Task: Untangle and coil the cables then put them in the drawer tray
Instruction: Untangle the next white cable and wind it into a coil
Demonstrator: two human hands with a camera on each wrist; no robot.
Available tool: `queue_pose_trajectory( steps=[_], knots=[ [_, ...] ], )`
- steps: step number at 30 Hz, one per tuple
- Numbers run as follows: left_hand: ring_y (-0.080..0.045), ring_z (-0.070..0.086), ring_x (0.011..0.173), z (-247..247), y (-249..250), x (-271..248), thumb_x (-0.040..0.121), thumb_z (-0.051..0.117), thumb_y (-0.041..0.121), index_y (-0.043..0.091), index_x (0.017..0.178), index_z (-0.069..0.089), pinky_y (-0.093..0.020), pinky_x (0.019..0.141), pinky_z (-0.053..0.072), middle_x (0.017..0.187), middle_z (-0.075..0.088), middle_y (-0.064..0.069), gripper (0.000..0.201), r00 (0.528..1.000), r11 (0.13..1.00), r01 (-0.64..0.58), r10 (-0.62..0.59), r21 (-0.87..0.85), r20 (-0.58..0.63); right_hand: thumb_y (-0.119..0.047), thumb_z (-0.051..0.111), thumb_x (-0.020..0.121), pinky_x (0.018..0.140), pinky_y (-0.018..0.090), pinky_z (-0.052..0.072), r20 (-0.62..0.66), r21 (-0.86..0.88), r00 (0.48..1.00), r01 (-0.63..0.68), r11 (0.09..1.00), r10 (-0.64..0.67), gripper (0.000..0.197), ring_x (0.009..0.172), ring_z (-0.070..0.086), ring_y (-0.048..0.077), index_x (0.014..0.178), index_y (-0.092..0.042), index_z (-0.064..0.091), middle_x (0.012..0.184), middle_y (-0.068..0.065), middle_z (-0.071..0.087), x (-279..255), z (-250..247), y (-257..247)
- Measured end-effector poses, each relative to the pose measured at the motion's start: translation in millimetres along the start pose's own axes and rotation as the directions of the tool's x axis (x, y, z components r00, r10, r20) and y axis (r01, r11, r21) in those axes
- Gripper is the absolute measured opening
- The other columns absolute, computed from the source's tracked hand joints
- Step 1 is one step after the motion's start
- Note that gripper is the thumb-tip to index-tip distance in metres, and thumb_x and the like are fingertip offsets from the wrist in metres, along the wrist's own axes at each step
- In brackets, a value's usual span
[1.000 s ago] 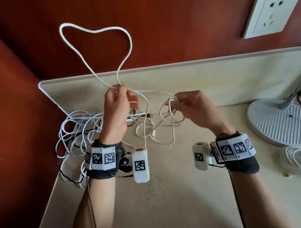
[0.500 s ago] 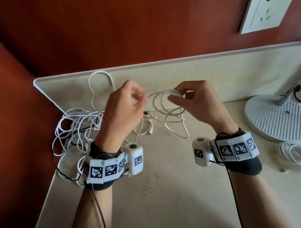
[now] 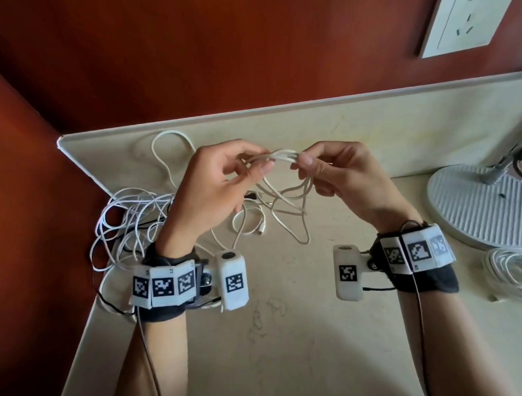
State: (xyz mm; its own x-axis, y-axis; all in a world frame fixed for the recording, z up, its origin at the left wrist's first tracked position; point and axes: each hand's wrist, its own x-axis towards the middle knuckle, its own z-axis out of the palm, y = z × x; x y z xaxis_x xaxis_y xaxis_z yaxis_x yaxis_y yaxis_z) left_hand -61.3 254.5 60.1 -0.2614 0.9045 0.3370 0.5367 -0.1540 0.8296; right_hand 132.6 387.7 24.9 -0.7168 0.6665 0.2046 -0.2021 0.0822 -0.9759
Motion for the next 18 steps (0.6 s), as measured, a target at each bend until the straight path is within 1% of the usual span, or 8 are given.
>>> queue_pose_trajectory(
  steps=[4,5,7,9,11,14,15,18],
  knots=[
    [0.003,0.057,0.051,3.3,2.0,-1.5,0.098,0.071,0.023,0.017,0.109,0.078,-0.015,0.055,0.041,0.066,0.065,0.026,0.014,0.980,0.993,-0.066,0.082,0.096,-0.182,-0.027,0.071,0.093,0.053,0.034,0.026,-0.054,-0.023,0.999,0.005,1.000,-0.006,0.022,0.057,0.037,0.019,0.085,-0.008,0.079,0.078,0.028,0.060,0.8,3.4,0.8],
    [0.001,0.058,0.051,3.9,2.7,-1.4,0.099,0.070,0.023,0.017,0.107,0.079,-0.017,0.053,0.041,0.068,0.066,0.025,0.014,0.965,0.991,-0.072,0.097,0.109,-0.243,-0.025,0.071,0.095,0.053,0.035,0.026,-0.105,-0.062,0.994,0.012,0.998,-0.019,0.022,0.057,0.039,0.020,0.087,-0.006,0.079,0.080,0.031,0.062,1.4,3.6,1.7],
    [-0.013,0.056,0.045,-1.9,0.9,-0.4,0.101,0.066,0.024,0.017,0.102,0.079,-0.031,0.044,0.041,0.074,0.071,0.014,0.015,0.911,0.991,-0.085,0.120,0.105,-0.393,-0.023,0.069,0.099,0.050,0.030,0.031,-0.247,-0.124,0.968,0.006,0.992,-0.036,0.023,0.055,0.043,0.018,0.090,-0.004,0.079,0.080,0.019,0.070,2.1,-0.1,3.4],
    [-0.024,0.055,0.044,-11.2,-1.6,-0.1,0.102,0.063,0.024,0.015,0.100,0.079,-0.037,0.042,0.041,0.078,0.073,0.004,0.018,0.872,0.991,-0.072,0.117,0.112,-0.475,-0.023,0.068,0.101,0.050,0.028,0.036,-0.369,-0.144,0.929,-0.026,0.989,-0.030,0.024,0.052,0.046,0.014,0.090,-0.005,0.078,0.078,0.011,0.073,1.1,-8.5,4.8],
    [-0.019,0.056,0.044,-14.0,-2.6,-0.3,0.103,0.063,0.023,0.012,0.099,0.078,-0.035,0.043,0.041,0.080,0.074,0.004,0.019,0.884,0.988,-0.047,0.109,0.146,-0.454,-0.023,0.067,0.102,0.048,0.026,0.037,-0.394,-0.198,0.919,-0.046,0.979,-0.037,0.024,0.050,0.047,0.013,0.090,-0.005,0.078,0.077,0.011,0.074,-0.3,-13.8,4.6],
    [-0.003,0.060,0.055,-7.1,-4.5,0.1,0.103,0.062,0.023,0.013,0.099,0.075,-0.027,0.053,0.043,0.082,0.075,0.006,0.017,0.926,0.978,-0.020,0.096,0.207,-0.366,-0.019,0.064,0.104,0.047,0.022,0.038,-0.330,-0.304,0.940,-0.026,0.952,-0.080,0.022,0.047,0.050,0.012,0.090,-0.006,0.074,0.075,0.008,0.075,-0.2,-8.2,1.3],
    [-0.003,0.062,0.059,-4.5,-5.6,0.9,0.103,0.062,0.024,0.015,0.103,0.074,-0.026,0.055,0.045,0.085,0.076,0.007,0.015,0.947,0.975,-0.013,0.084,0.223,-0.311,-0.018,0.062,0.105,0.047,0.022,0.039,-0.319,-0.312,0.944,-0.021,0.950,-0.084,0.021,0.047,0.051,0.013,0.091,-0.006,0.071,0.075,0.008,0.075,0.3,-5.3,-0.4],
    [-0.007,0.059,0.059,3.6,-4.5,-0.2,0.101,0.064,0.029,0.021,0.124,0.068,-0.020,0.060,0.045,0.113,0.072,0.013,0.024,0.996,0.953,0.002,0.024,0.303,-0.083,-0.017,0.052,0.109,0.049,0.031,0.046,-0.233,-0.269,0.969,0.020,0.963,-0.086,0.019,0.048,0.056,0.023,0.096,-0.004,0.057,0.079,0.011,0.077,-1.5,1.6,-6.4]
  ],
)
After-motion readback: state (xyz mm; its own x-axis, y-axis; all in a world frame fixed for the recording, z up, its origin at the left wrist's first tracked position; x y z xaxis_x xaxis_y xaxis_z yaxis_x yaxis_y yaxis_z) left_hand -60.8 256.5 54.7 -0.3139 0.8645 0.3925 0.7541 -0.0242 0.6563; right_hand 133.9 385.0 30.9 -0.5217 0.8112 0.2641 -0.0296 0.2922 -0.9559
